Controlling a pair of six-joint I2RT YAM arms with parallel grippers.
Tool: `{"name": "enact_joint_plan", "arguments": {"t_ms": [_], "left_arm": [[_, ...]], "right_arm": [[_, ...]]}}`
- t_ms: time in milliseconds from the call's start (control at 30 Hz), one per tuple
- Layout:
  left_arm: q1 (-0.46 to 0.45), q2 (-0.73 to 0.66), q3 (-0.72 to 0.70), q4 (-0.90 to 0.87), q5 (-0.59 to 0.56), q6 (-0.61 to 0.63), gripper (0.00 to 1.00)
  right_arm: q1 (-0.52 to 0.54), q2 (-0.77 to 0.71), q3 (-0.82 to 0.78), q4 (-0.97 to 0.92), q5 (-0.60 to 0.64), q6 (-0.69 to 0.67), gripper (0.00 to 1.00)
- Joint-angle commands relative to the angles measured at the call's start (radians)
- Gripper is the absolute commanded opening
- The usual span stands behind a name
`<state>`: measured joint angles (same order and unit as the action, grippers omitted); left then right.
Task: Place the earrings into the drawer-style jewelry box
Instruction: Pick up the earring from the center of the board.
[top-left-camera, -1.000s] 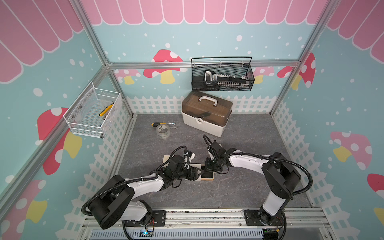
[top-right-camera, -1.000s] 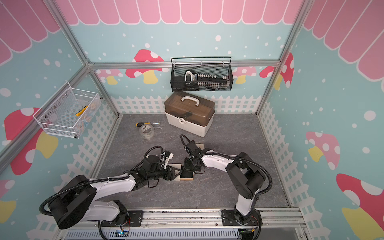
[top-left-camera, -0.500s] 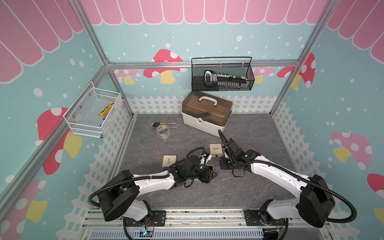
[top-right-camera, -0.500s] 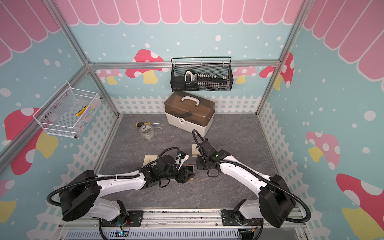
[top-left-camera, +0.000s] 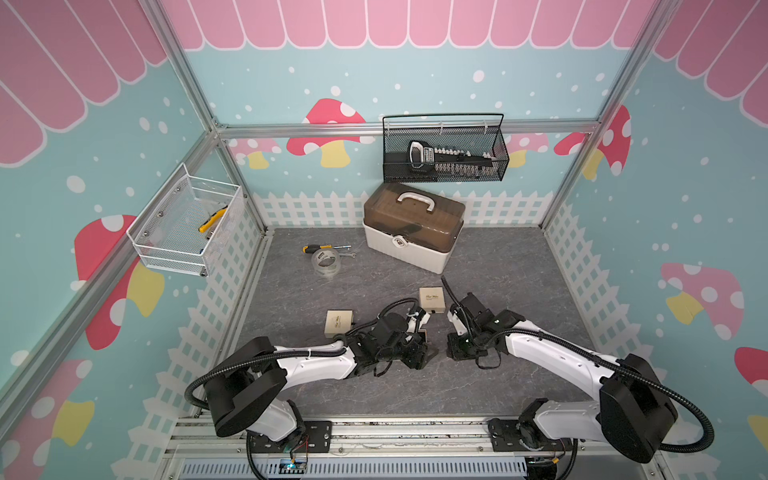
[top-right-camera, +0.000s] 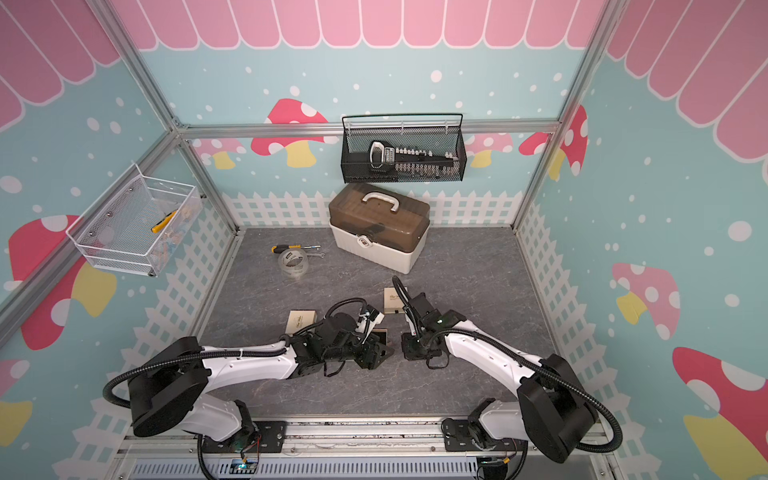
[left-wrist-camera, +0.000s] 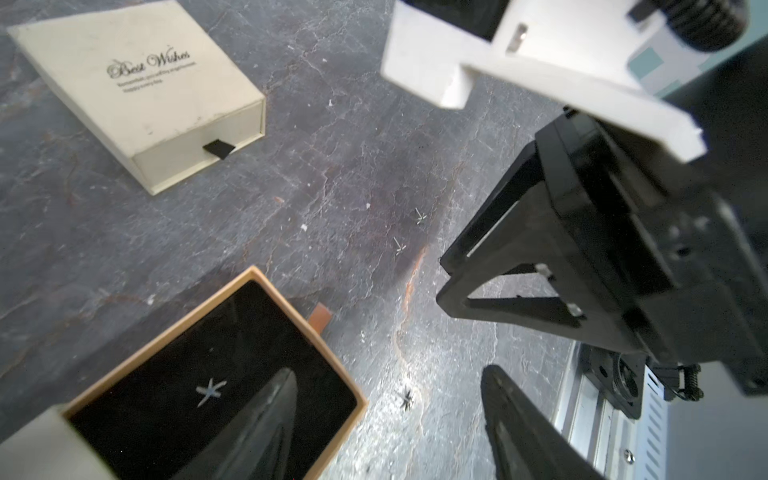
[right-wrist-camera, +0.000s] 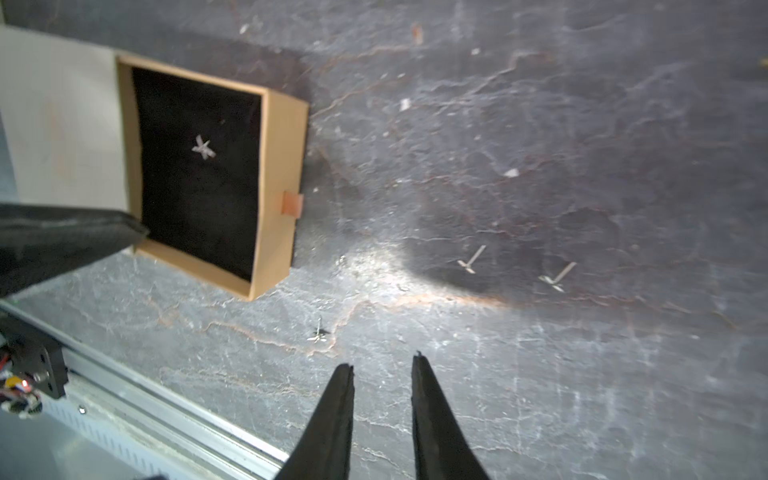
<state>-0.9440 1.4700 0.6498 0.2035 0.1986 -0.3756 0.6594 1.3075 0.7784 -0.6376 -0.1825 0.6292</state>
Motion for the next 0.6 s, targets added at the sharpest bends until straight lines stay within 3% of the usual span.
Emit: {"name": "enact_joint_plan", "arguments": {"t_ms": [0, 167, 300, 467, 567], "left_arm": [[0.01, -0.104, -0.054, 0.01, -0.044, -0.033, 0.71], [0.026, -0.227, -0.12, -0.041, -0.108, -0.077, 0.71], [0.081, -0.259, -0.154, -0.018, -0.061, -0.114, 0.71], [0.085, -0.222, -0.097, -0.047, -0.035, -0.046, 0.71], [0.084, -0.17, -0.039, -0.066, 0.007, -0.002, 0.72]], "right_arm": [[0.034, 0.015, -0.001, 0.018, -0.026, -0.124, 0.26], [0.075, 0.065, 0.045, -0.039, 0.041, -0.162, 0.27], [0.075, 0.095, 0.086, -0.102, 0.118, -0.004, 0.28], [0.059, 0.065, 0.128, -0.206, 0.254, 0.146, 0.4], [0.006, 0.048, 0.13, -0.216, 0.228, 0.196, 0.38]]}}
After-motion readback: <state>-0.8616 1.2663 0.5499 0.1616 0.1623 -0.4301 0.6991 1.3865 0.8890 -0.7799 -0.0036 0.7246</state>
